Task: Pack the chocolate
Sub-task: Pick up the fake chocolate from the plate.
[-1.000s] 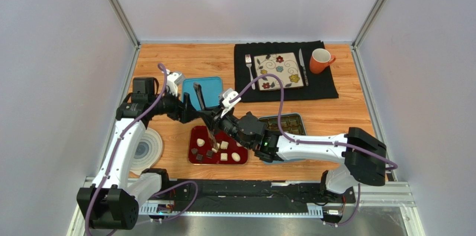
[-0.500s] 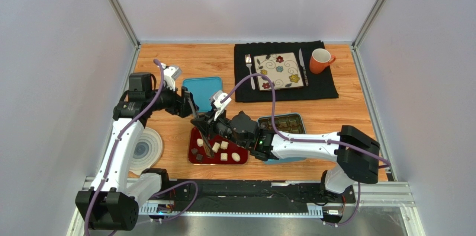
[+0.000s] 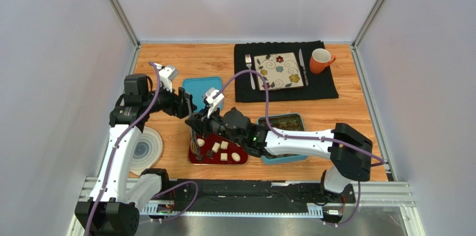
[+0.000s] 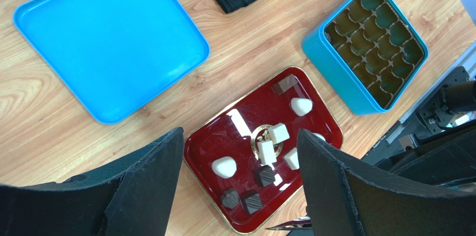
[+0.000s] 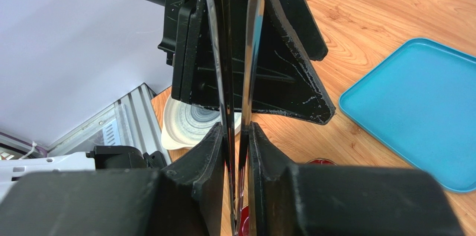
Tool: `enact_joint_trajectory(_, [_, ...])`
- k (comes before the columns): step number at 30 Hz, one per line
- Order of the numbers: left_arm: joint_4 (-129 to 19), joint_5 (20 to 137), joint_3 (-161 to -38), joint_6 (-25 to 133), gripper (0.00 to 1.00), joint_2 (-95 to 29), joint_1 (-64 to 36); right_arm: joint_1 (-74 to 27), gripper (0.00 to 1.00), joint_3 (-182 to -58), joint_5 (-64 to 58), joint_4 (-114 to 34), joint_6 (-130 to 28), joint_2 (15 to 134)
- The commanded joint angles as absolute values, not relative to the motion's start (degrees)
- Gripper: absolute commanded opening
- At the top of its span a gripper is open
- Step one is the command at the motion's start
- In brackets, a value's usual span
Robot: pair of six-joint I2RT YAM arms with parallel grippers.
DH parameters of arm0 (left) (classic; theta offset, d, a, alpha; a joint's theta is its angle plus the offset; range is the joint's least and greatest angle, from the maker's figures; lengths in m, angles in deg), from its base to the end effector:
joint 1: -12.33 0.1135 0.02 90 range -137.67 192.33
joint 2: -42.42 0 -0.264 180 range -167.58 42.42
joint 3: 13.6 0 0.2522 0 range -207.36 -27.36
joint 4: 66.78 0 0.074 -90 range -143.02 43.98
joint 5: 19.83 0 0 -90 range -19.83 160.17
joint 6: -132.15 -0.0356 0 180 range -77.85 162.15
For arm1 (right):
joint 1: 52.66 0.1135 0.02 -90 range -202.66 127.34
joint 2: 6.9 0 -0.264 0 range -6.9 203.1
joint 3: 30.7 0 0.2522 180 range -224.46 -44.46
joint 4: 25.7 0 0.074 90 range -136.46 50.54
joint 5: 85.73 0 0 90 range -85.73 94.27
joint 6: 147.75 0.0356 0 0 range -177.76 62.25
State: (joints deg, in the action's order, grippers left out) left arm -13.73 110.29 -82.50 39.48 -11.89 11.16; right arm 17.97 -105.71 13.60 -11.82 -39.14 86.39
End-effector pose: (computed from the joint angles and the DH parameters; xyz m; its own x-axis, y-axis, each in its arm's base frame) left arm 0.1888 -0.0268 0.3285 -0.5969 0.0478 -0.8009 0.5485 0.7528 -0.3639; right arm 0.1326 0.3598 0.2896 -0.3041 0.0845 -0.9489 -0.8233 0.4778 0.3064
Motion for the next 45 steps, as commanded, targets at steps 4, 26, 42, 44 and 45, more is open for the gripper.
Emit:
enact_joint_trajectory(4, [-11.27, 117.98, -83.17, 41.71, 0.83, -9.88, 10.04, 15.81, 0.18, -109.50, 13.15, -12.73, -37.46, 88.37])
enact_joint_trajectory(26, [-9.25, 121.76, -83.34, 41.80, 0.83, -8.83, 9.96, 14.49, 0.17, -112.66, 13.68, -13.44, -36.75, 89.43])
enact_joint_trajectory(42, [-4.68, 109.02, -83.97, 35.74, 0.90, -11.81, 10.04, 14.66, 0.11, -97.47, 28.96, -26.97, -48.79, 65.97])
enact_joint_trajectory(44, [-5.20, 108.58, -82.22, 35.56, 0.90, -11.64, 10.04, 14.66, 0.11, -96.23, 30.20, -27.94, -49.31, 63.34])
enact_joint_trajectory(45, [-5.38, 108.40, -81.68, 35.56, 0.90, -11.55, 10.04, 14.66, 0.11, -95.27, 30.55, -28.55, -49.49, 62.54])
